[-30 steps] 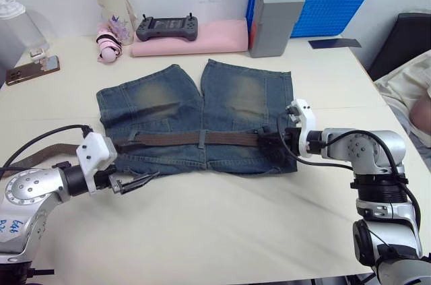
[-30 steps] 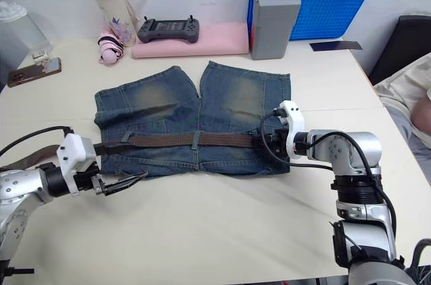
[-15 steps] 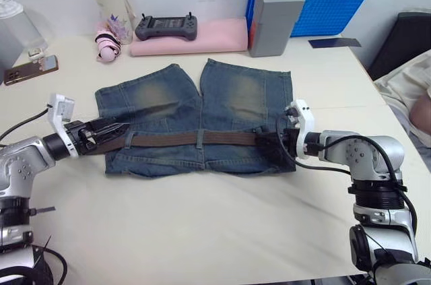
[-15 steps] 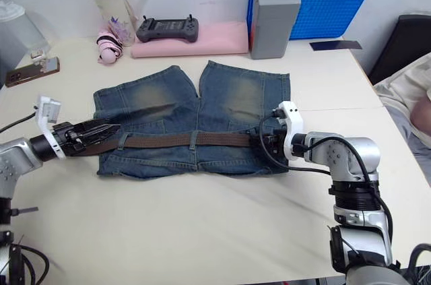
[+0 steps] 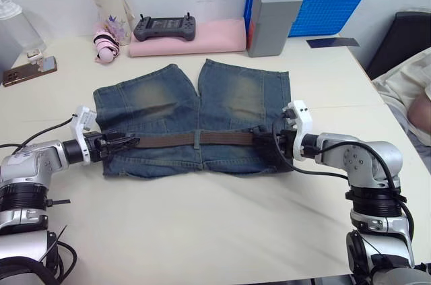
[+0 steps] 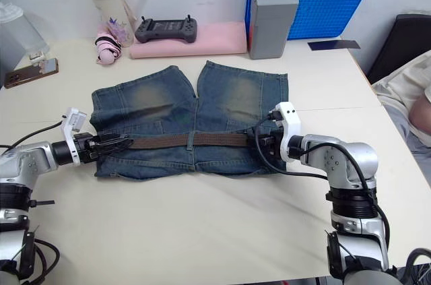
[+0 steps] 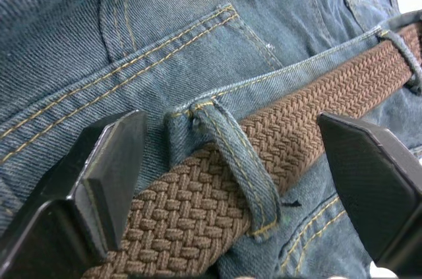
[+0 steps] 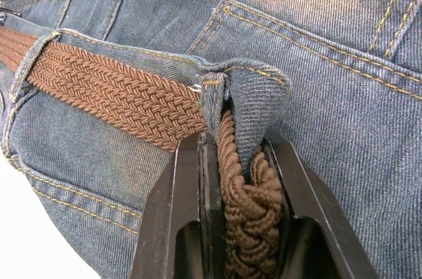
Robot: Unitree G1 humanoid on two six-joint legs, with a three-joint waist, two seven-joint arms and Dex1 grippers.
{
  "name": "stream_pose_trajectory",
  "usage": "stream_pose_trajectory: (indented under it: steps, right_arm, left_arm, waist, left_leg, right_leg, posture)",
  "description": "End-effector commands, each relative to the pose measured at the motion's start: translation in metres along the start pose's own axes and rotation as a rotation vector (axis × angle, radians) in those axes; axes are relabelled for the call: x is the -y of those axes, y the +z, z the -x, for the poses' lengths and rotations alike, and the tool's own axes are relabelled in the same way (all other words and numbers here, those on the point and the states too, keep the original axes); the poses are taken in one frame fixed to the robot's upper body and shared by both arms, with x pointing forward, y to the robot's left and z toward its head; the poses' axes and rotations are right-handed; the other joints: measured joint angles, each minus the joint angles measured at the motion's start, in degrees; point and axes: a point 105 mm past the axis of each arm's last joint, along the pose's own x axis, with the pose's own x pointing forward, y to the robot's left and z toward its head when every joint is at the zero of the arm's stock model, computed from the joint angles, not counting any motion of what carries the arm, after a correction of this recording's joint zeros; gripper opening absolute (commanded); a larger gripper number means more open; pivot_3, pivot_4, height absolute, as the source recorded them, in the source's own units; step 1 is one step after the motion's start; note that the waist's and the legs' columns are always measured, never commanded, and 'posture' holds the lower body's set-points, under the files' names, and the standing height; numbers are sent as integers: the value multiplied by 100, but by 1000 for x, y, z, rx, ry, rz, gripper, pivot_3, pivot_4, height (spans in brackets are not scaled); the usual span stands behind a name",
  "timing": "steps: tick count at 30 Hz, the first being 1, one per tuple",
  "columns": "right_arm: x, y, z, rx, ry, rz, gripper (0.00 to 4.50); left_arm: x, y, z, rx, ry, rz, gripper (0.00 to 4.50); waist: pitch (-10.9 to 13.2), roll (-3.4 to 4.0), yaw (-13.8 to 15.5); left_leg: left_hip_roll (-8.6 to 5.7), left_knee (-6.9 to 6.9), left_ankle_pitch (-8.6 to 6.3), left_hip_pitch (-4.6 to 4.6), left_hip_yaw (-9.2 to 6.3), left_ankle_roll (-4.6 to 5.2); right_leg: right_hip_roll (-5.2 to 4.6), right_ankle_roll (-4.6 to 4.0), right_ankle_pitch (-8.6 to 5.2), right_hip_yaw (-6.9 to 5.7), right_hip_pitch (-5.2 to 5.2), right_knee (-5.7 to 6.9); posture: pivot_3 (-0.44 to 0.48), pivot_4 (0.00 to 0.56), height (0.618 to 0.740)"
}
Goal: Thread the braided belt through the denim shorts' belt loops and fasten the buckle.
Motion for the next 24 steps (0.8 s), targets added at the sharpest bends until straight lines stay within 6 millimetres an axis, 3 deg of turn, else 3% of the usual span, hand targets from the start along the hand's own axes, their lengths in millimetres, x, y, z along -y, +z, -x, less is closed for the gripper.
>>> stream_pose_trajectory:
  steps: [1, 5, 13, 18, 24]
  right_arm:
    - [-9, 7, 3, 44, 33, 20, 399]
    - [-9, 8, 2, 46, 33, 22, 399]
    - [-5, 8, 0, 51, 22, 24, 399]
    - [-5, 8, -1, 52, 22, 25, 399]
    - [-5, 9, -3, 55, 27, 28, 399]
  left_arm:
    - [-3, -12, 7, -46, 8, 1, 2668]
    - [0, -14, 7, -53, -8, -30, 1371]
    - [2, -6, 9, -24, -5, -108, 1312]
    - [8, 3, 10, 31, -28, -143, 1]
    - [8, 8, 13, 59, -13, -161, 0]
  waist:
    - [0, 0, 1]
    - [0, 0, 5]
    - [0, 0, 13]
    - [0, 0, 16]
    - [0, 0, 19]
  left_leg:
    - [0, 0, 0, 0, 0, 0]
    - [0, -1, 0, -1, 0, 0]
    - [-1, -1, -1, -1, -1, 2]
    - [-1, -1, -1, -2, -2, 2]
    - [-1, 0, -1, -3, -3, 2]
  right_leg:
    - [0, 0, 0, 0, 0, 0]
    - [-1, 0, 0, 0, 0, -1]
    - [-4, 0, 0, 0, 0, -2]
    - [-5, 0, 0, -1, 0, -1]
    - [-5, 0, 0, -2, 0, -2]
  posture:
    - [0, 150, 712]
    - [0, 150, 712]
    - [0, 150, 712]
    - [0, 150, 712]
    - [0, 150, 712]
